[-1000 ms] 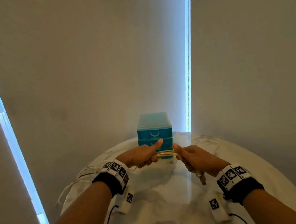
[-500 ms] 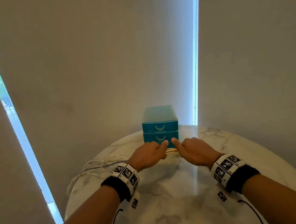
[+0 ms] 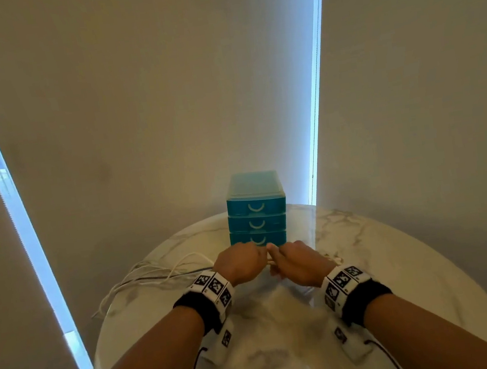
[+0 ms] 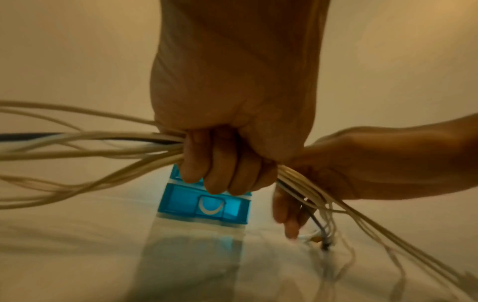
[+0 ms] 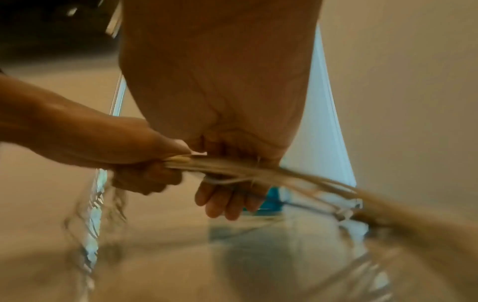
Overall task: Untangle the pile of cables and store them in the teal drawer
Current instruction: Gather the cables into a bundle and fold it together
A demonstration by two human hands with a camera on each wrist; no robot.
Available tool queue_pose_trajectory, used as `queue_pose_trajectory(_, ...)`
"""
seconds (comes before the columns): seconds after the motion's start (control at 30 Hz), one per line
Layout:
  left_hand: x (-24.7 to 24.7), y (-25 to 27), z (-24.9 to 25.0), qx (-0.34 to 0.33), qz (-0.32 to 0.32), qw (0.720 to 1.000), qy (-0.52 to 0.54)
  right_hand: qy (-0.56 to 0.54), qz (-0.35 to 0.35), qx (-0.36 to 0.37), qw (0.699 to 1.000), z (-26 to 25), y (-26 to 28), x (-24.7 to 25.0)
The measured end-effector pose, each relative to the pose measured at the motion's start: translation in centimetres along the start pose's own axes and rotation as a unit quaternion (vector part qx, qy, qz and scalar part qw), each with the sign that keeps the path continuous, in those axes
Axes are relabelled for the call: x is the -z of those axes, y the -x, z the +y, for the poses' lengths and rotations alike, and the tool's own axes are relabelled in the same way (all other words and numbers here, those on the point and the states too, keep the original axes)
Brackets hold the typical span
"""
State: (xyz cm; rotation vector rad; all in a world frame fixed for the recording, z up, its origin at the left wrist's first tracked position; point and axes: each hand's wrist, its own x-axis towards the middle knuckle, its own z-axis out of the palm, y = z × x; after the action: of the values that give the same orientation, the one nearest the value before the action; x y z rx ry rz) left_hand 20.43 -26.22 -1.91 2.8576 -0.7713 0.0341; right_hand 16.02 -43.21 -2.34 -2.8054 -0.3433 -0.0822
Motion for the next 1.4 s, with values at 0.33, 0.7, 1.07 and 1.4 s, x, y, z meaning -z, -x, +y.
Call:
queue_pose_trajectory(0.33,1.5,1.8,-3.1,0.039,0.028,0.999,0.025,0.338,0.141,0.113,0.924,1.5,1.7,0.6)
queue_pose_trajectory(0.7,0.5,1.8,-2.9,0.065,0.059,0.994,0.058,0.163,0.090,0.044,0.982,-0.2,1.4,0.6)
queue_pose_trajectory(1.07,2.9,4.2,-4.3,0.068,-0.041,0.986,0.149,0.242,0.189,0.068,0.949,-3.3,1.2,0.2)
queue_pose_trajectory(1.4,1.7,4.7,-3.2,0.035,0.008,0.997,0.063,0.155,0.094,0.051,0.982,-3.6,1.0,-0.2)
